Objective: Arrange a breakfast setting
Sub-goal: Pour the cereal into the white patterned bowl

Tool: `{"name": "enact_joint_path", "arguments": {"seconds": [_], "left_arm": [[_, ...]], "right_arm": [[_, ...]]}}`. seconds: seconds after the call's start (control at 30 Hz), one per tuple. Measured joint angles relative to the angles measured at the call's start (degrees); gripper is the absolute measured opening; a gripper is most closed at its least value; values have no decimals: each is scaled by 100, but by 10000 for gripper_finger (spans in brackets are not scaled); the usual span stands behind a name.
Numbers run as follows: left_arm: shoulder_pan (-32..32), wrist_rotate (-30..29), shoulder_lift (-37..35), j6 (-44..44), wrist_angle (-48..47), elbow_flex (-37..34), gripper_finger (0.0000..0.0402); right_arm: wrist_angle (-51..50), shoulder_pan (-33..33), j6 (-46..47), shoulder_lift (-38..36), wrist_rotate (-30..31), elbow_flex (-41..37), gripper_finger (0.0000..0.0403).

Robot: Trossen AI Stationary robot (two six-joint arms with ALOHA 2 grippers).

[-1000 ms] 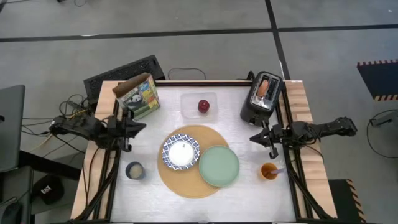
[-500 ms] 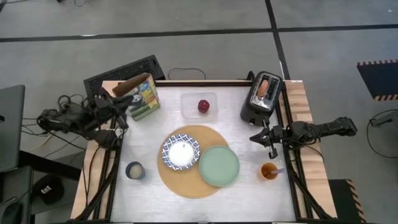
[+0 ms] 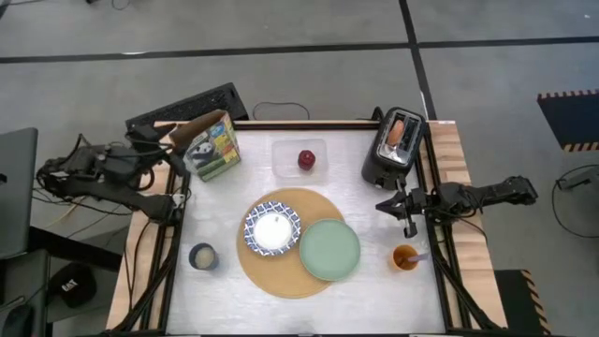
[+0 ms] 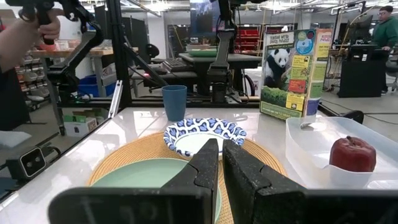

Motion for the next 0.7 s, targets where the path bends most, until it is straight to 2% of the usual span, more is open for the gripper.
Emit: {"name": "enact_joint_path", "arguments": {"seconds": [0.17,0.27,0.4,0.57,0.7], "left_arm": [[528,461,407,-97,-199,60,298],[1010,653,760,150,-204,60,291],[1885,1630,1335,732,-203,60,281],[3100,2246,1973,1350,-197,52,272],[3849,3116,2324,1582,-197,52,265]], "right_arm": [[-4,0,4,0,0,-2,50],[-3,1,2,-2,-2,-1,50],[-6,2,7,-2,-2,-1,50],[-3,0,9,-2,-2,1,50],[-3,1,43,-2,-2,-2,50]]}}
